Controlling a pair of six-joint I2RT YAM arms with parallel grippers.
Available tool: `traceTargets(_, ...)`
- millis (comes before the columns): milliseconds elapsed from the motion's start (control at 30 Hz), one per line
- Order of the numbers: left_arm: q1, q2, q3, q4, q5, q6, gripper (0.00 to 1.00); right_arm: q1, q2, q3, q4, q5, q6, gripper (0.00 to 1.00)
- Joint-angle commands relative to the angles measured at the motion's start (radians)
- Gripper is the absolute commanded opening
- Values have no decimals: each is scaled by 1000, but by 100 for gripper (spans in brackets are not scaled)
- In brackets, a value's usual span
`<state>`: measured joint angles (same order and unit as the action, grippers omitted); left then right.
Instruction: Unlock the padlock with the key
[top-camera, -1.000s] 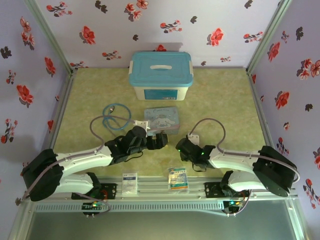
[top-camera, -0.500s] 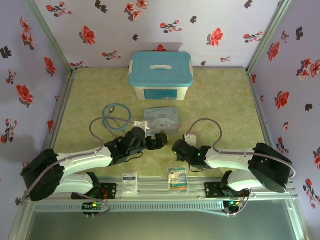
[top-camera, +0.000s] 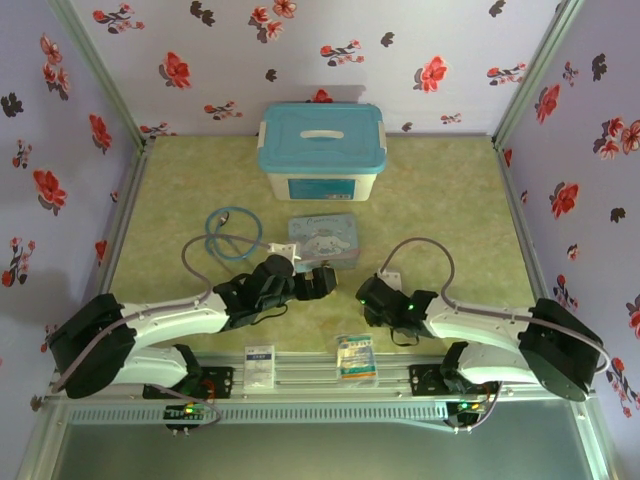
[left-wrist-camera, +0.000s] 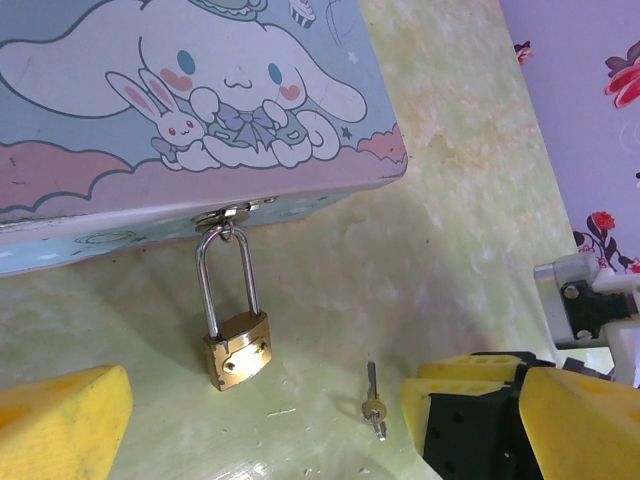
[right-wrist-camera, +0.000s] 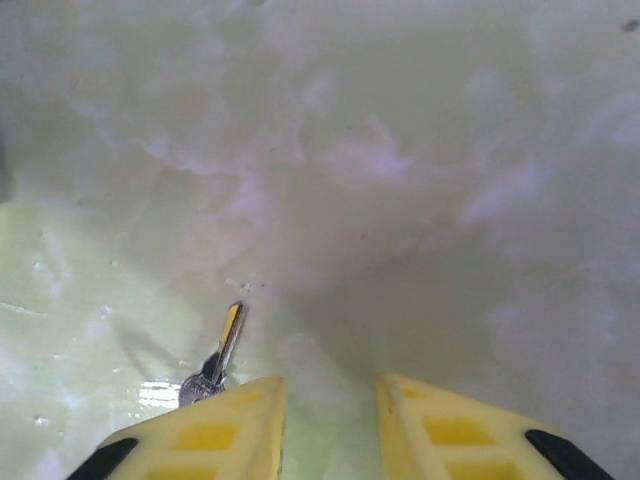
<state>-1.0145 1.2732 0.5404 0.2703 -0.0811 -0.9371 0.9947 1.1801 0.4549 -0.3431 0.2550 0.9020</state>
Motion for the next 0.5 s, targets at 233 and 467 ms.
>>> traceTargets(233, -7, -17, -11, 23, -30, 1, 100, 68, 40, 63, 24, 18, 97, 56)
traceTargets(467, -7, -23, -32, 47, -31, -18, 100, 119, 192, 144, -38, 63, 105, 50)
